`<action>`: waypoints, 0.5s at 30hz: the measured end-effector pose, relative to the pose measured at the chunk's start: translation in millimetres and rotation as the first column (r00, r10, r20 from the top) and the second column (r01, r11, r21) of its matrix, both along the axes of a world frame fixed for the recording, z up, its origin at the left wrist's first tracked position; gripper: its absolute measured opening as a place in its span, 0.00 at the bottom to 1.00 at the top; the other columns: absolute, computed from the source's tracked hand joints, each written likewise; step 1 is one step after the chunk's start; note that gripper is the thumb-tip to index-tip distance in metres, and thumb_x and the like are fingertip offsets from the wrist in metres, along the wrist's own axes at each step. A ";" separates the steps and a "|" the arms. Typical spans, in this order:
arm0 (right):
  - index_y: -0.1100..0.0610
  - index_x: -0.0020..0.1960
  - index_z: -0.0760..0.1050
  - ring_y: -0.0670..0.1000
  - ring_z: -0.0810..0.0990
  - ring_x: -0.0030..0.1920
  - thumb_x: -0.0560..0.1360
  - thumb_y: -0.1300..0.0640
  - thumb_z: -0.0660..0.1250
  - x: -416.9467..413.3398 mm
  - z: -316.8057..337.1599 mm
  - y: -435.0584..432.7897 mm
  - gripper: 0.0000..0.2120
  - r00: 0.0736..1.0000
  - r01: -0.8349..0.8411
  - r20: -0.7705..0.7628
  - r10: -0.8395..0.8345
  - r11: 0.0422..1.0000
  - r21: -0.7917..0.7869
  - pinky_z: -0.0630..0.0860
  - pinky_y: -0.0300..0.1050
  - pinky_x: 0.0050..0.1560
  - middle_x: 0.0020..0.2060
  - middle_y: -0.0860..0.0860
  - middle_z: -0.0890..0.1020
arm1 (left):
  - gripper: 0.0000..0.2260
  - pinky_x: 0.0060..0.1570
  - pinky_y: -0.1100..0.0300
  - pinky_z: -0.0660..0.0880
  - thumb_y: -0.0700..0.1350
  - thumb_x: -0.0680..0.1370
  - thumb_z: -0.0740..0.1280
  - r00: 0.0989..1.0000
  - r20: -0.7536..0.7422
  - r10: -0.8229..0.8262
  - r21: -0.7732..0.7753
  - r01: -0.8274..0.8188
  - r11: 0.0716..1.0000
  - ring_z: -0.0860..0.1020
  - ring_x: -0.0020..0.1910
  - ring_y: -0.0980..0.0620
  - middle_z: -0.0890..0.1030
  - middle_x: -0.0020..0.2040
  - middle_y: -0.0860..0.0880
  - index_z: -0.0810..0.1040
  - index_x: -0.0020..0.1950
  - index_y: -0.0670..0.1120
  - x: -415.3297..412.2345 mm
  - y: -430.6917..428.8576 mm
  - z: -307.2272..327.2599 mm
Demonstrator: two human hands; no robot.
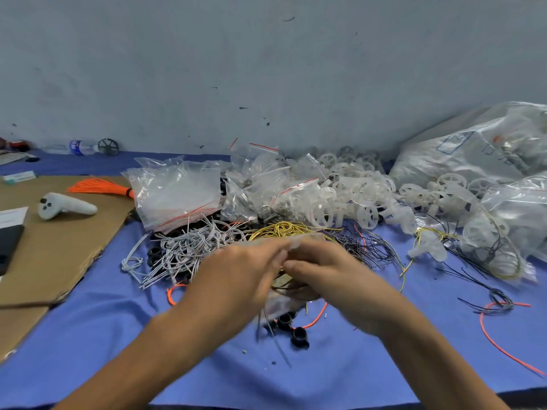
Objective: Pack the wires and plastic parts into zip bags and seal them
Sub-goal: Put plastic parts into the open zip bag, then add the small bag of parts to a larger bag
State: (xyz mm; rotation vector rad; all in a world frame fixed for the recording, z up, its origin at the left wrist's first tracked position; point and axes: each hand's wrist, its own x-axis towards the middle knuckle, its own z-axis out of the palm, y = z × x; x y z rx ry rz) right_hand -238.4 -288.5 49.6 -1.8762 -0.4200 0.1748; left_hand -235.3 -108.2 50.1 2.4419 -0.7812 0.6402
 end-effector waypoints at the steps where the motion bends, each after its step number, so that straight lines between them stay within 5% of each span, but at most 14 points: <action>1: 0.65 0.48 0.76 0.50 0.77 0.41 0.79 0.72 0.55 -0.8 -9.6 10.3 0.12 0.999 -0.032 -0.018 0.033 0.997 0.073 0.78 0.39 0.40 0.41 0.59 0.77 | 0.18 0.34 0.55 0.77 0.55 0.79 0.55 0.999 0.038 0.005 0.075 -0.008 0.997 0.80 0.36 0.47 0.84 0.40 0.51 0.79 0.64 0.58 -4.7 -4.9 -5.3; 3: 0.72 0.49 0.74 0.56 0.73 0.43 0.78 0.75 0.50 0.6 -27.2 24.4 0.13 0.991 0.083 -0.120 -0.065 0.985 0.152 0.75 0.39 0.39 0.41 0.61 0.74 | 0.21 0.41 0.50 0.77 0.54 0.78 0.52 1.000 -0.013 -0.005 0.117 0.007 0.993 0.82 0.46 0.42 0.85 0.48 0.49 0.73 0.69 0.59 -13.1 -10.5 -15.2; 5: 0.72 0.55 0.73 0.52 0.72 0.41 0.80 0.72 0.48 6.6 -46.3 31.5 0.15 0.979 0.157 -0.134 -0.156 0.988 0.000 0.70 0.38 0.39 0.42 0.58 0.74 | 0.19 0.42 0.48 0.77 0.51 0.79 0.55 0.994 -0.082 -0.078 0.046 0.082 0.996 0.82 0.46 0.42 0.85 0.48 0.50 0.74 0.68 0.59 -23.6 -10.2 -20.8; 7: 0.63 0.52 0.74 0.48 0.75 0.42 0.82 0.67 0.52 4.3 -38.0 35.6 0.12 0.999 -0.034 -0.015 0.031 0.883 -0.469 0.72 0.37 0.42 0.42 0.55 0.76 | 0.18 0.38 0.50 0.78 0.49 0.79 0.60 0.993 -0.040 -0.108 0.013 0.109 0.994 0.83 0.41 0.43 0.86 0.43 0.50 0.78 0.66 0.57 -29.2 -10.1 -19.6; 9: 0.63 0.57 0.74 0.52 0.74 0.52 0.79 0.66 0.56 5.3 -16.5 43.9 0.11 0.966 -0.050 0.122 0.230 0.625 -0.779 0.69 0.45 0.53 0.50 0.57 0.76 | 0.18 0.38 0.51 0.78 0.48 0.77 0.61 1.000 0.009 -0.026 -0.039 0.026 0.999 0.82 0.39 0.41 0.85 0.40 0.47 0.80 0.65 0.57 -22.5 -6.0 -11.1; 11: 0.61 0.57 0.74 0.56 0.74 0.56 0.78 0.66 0.57 1.0 9.3 50.3 0.11 0.892 0.040 0.295 0.343 0.589 -0.807 0.69 0.49 0.53 0.55 0.58 0.77 | 0.17 0.40 0.51 0.76 0.51 0.79 0.58 0.997 -0.027 0.069 -0.119 -0.072 0.990 0.81 0.39 0.42 0.84 0.38 0.47 0.81 0.64 0.57 -12.3 4.0 3.5; 15: 0.50 0.58 0.74 0.50 0.79 0.50 0.80 0.58 0.59 -16.1 65.6 33.3 0.10 0.721 0.129 0.592 0.361 0.769 -0.627 0.72 0.43 0.48 0.51 0.47 0.81 | 0.11 0.29 0.66 0.70 0.54 0.82 0.62 0.982 -0.144 0.124 -0.357 -0.168 0.919 0.74 0.27 0.59 0.78 0.29 0.55 0.83 0.57 0.55 12.2 40.0 35.5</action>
